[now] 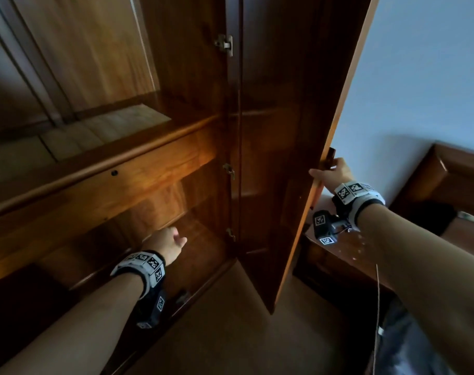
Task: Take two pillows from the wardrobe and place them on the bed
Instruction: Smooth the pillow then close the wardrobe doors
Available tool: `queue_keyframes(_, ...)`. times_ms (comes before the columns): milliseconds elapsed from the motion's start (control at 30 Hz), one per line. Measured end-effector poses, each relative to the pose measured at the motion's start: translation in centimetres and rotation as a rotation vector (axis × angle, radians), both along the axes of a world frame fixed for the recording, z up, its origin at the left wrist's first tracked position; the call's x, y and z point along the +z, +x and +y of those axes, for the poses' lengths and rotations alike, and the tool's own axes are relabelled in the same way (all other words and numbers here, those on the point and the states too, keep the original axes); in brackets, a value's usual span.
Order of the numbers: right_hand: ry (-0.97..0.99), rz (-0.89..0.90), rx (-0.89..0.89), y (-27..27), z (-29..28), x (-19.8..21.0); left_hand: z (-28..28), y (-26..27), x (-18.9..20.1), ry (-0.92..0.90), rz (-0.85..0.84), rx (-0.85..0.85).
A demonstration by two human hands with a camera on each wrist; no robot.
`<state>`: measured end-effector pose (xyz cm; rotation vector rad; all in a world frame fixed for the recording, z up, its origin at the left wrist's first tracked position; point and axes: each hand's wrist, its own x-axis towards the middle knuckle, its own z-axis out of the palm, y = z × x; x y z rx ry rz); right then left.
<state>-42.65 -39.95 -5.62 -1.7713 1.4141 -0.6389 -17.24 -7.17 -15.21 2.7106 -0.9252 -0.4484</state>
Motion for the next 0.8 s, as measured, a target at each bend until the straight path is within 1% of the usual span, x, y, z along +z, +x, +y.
queue_keyframes(100, -0.076, 0.076, 0.08, 1.5, 3.7, 0.4, 1.5, 0.4, 0.0, -0.035, 0.03, 0.008)
queue_keyframes(200, -0.138, 0.124, 0.258, 3.7, 7.4, 0.2, 2.7, 0.1, 0.1, -0.07, 0.041, 0.01)
queue_keyframes(333, -0.181, 0.158, 0.488, 9.2, 10.6, 0.2, 4.7, -0.2, 0.4, -0.068, 0.043, 0.06)
queue_keyframes(433, -0.187, 0.123, 0.625, 14.0, 12.6, 0.5, 7.0, -0.1, 0.7, -0.072, 0.052, 0.166)
queue_keyframes(600, -0.236, 0.207, 0.79, 21.7, 16.0, 1.7, 12.4, -0.8, 1.2, -0.103, 0.041, 0.387)
queue_keyframes(733, -0.39, 0.261, 0.882, 24.5, 17.2, 1.0, 16.2, -2.4, 2.1, -0.126, 0.03, 0.549)
queue_keyframes(800, -0.4, 0.263, 0.935, 25.9, 17.2, 1.1, 18.1, -3.6, 2.3, -0.157, 0.026, 0.629)
